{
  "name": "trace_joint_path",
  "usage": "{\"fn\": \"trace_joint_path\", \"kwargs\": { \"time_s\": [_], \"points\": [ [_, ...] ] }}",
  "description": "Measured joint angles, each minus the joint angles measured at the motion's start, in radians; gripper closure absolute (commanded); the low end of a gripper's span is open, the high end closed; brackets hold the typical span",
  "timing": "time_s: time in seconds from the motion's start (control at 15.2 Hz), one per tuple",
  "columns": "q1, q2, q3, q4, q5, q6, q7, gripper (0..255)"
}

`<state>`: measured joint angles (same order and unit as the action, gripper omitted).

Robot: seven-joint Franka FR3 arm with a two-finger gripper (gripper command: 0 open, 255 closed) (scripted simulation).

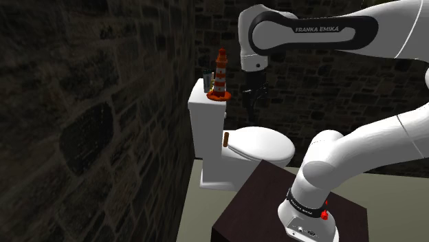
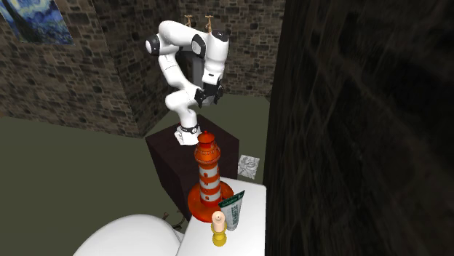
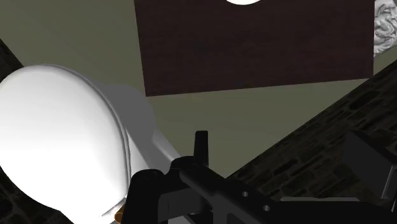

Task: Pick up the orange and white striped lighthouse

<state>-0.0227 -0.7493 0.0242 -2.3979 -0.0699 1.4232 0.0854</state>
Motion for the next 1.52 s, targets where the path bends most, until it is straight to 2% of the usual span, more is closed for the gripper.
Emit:
{"fn": "trace_joint_path", "kwargs": {
  "time_s": [0.2,0.79,1.12,1.52],
  "points": [
    [-0.003,0.015,-0.023,0.009,-0.02,0.031,-0.035,0],
    [-0.013,0.129,-0.195,0.103,-0.112,0.242,-0.295,0],
    [0.001,0.238,-0.292,0.211,-0.107,0.35,-0.446,0],
    [0.033,0.383,-0.408,0.359,-0.04,0.462,-0.641,0]
  ]
}}
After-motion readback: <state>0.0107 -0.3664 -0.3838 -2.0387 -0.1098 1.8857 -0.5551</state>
